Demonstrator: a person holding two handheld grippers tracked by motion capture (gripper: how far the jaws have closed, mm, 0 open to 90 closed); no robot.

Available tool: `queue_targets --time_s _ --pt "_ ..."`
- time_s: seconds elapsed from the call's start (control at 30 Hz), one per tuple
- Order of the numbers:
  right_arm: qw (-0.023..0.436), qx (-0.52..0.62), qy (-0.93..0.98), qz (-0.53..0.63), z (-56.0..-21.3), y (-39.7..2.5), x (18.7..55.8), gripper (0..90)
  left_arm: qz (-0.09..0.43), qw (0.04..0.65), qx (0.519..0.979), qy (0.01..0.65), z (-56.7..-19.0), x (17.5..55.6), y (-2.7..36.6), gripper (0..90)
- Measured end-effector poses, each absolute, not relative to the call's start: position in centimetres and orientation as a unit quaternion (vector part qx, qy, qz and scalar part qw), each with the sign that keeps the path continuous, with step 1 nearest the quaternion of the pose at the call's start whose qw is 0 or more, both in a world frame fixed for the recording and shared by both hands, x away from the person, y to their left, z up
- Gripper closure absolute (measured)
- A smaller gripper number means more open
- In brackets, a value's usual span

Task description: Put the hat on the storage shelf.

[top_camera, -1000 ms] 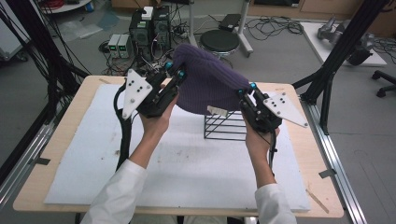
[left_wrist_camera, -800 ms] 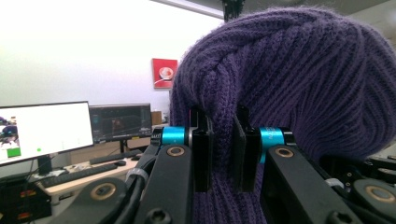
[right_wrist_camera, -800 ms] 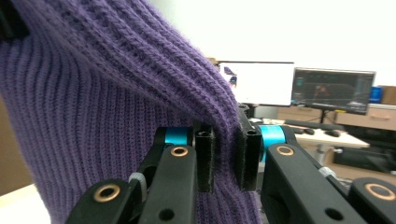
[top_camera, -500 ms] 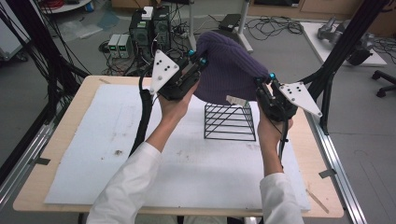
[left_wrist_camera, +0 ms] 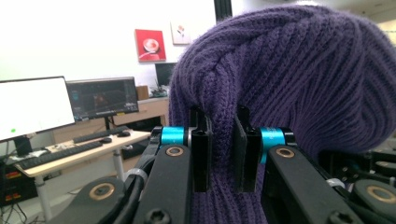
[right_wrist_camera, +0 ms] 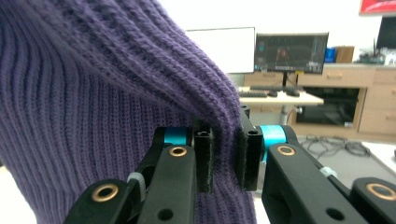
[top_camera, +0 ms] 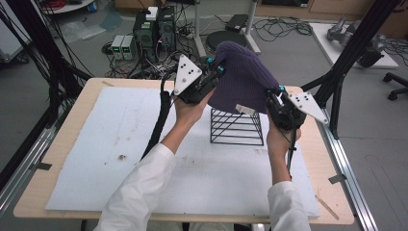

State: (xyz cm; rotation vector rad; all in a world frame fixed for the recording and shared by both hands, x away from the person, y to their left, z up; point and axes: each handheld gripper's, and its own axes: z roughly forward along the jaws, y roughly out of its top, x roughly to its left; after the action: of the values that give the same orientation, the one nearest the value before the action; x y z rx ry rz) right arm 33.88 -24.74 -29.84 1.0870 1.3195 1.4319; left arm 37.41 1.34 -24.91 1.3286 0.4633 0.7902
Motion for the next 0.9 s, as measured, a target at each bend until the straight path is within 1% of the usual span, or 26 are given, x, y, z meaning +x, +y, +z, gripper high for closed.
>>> queue_targets --time_s 0.1,0.2,0.37,0.4,0.73,0.9 --pt "0.431 0.450 0.532 0.573 -31.1 -25.0 33.6 80.9 0.349 0.689 0.599 0.208 -26.0 37.1 0.9 79.9" --pt "0.427 0.460 0.538 0.562 -32.2 -25.4 33.3 80.9 0.347 0.681 0.602 0.232 -27.5 36.6 0.2 79.2" --pt "0.418 0.480 0.547 0.543 -33.8 -25.9 33.1 80.9 0.352 0.667 0.613 0.235 -29.5 35.9 -0.7 79.2" --pt "0.412 0.487 0.550 0.539 -33.9 -26.1 33.2 81.0 0.353 0.664 0.615 0.237 -29.8 35.9 -0.8 79.2" --pt "0.411 0.500 0.560 0.517 -34.1 -25.7 33.1 80.9 0.348 0.659 0.616 0.256 -30.9 35.3 -0.7 79.2" --pt "0.399 0.526 0.570 0.489 -34.7 -25.4 33.6 80.9 0.350 0.644 0.624 0.270 -32.5 35.0 -1.1 79.3"
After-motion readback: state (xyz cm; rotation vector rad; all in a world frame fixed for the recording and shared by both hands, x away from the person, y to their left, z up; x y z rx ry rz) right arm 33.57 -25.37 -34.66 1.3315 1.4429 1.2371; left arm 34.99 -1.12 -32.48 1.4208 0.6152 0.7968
